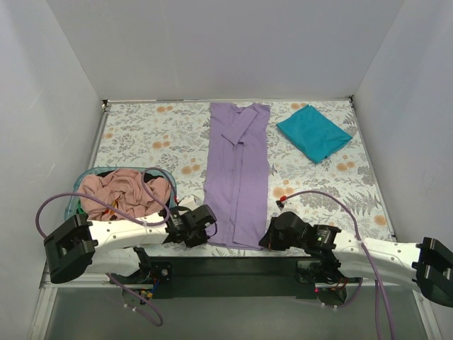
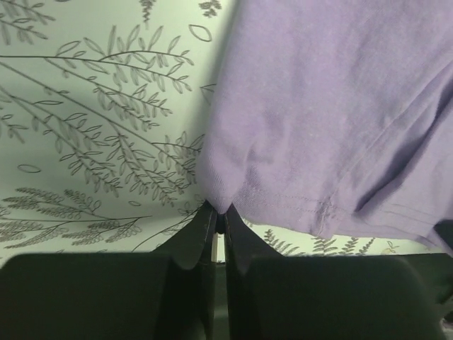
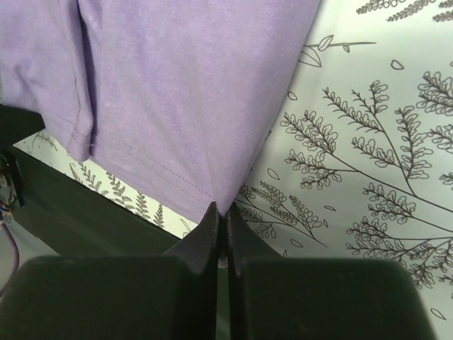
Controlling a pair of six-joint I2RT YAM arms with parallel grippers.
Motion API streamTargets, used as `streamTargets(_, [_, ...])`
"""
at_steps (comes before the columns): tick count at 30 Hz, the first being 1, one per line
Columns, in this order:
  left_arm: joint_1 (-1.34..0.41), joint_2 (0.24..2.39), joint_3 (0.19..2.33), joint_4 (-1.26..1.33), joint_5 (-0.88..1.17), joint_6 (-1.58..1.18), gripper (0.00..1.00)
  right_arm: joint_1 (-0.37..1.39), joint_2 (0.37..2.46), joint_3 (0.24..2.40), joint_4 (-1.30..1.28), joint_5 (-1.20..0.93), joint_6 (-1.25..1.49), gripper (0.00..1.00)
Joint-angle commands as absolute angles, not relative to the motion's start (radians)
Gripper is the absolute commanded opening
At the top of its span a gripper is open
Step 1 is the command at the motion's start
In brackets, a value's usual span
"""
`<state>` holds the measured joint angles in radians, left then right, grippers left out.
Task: Fold and stack the t-shirts
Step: Fold the tshirt
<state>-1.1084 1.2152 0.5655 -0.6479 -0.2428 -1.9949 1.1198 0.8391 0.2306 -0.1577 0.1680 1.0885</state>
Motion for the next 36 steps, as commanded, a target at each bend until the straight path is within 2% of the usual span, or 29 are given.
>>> streamTargets(1, [-1.115,1.221,0.512,-0.589,-0.216,-2.14,0.0,1.127,0.813,0.218,-0.258,0.161,1.071,0.01])
streamTargets(6, [-1.198,1.158,0.468,-0.523,-0.148,-2.163,0.0,1.155,0.782,0.278,-0.403,0.163,1.095,0.01])
streamTargets(11, [-1.247,1.187,0.48,-0.48,-0.135,-2.172,0.0,1.18,0.781,0.31,-0.423,0.181,1.091,0.01])
streamTargets(15, [-1.247,1.212,0.543,-0.518,-0.184,-2.166,0.0,1.18,0.764,0.363,-0.454,0.331,1.078,0.01])
streamTargets(22, [-1.24,1.212,0.691,-0.618,-0.32,-2.143,0.0,1.167,0.828,0.495,-0.505,0.461,1.025,0.01])
streamTargets(26, [-1.177,1.224,0.773,-0.594,-0.341,-2.053,0.0,1.137,0.885,0.59,-0.529,0.561,0.965,0.01])
streamTargets(31, [-1.002,1.288,0.865,-0.522,-0.313,-1.858,0.0,1.014,0.988,0.718,-0.509,0.591,0.842,0.01])
streamTargets(36, [-0.882,1.397,0.986,-0.443,-0.31,-1.74,0.0,0.822,1.066,0.767,-0.336,0.453,0.649,0.01])
